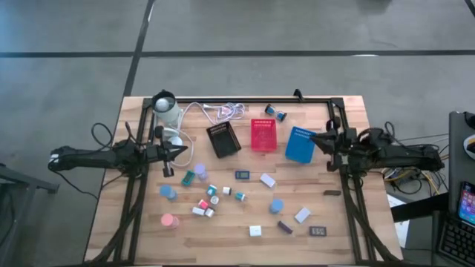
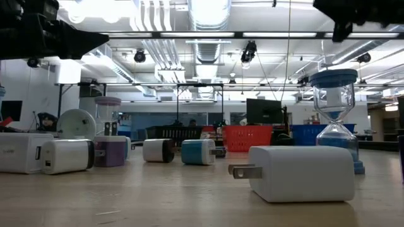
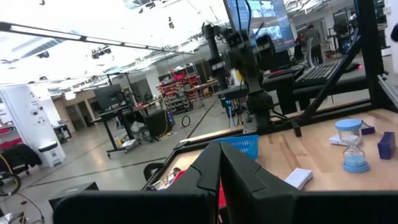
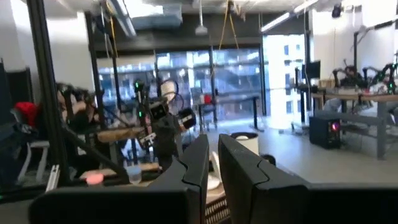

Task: Pick & Place Office items
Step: Put the bottom light blue hourglass into the blue bin

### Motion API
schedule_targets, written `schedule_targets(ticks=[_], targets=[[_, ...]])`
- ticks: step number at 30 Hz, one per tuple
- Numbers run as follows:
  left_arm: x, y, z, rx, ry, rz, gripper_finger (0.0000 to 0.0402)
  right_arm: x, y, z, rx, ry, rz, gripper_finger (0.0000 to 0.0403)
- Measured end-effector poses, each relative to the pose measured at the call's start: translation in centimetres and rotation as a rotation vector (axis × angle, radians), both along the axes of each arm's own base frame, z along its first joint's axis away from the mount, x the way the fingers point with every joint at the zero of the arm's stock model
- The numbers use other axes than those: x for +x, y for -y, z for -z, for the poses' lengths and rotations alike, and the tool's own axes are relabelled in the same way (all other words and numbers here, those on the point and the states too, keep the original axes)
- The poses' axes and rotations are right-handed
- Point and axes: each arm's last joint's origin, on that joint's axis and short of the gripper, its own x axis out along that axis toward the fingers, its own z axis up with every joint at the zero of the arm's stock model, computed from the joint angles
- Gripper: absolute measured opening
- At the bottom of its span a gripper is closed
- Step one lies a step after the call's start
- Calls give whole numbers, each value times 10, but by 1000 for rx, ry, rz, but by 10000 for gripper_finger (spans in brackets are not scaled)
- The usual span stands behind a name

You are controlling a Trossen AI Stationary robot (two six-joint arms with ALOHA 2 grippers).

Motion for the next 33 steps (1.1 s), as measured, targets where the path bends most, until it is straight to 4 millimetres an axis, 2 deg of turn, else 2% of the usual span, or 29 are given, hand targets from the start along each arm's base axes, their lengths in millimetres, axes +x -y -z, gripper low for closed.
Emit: schedule_targets(ticks=[4,8,12,16,20,27,33], targets=[[0,0,0,9,-2,-1,14,17,0,-34,22,-211,-3,34],[0,0,0,10,-2,-1,14,36,-2,-59,45,-443,-24,34],[0,0,0,20,-4,-3,14,59,-10,-79,62,-617,-122,34],[0,0,0,20,-4,-3,14,83,-25,-85,42,-773,-216,47],[0,0,1,19,-14,-3,14,109,-46,-87,6,-868,-289,77],[0,0,2,18,-16,-2,14,148,-96,-89,-73,-1000,-417,159],[0,0,2,18,-17,-2,14,170,-127,-83,-97,-1221,-357,231]])
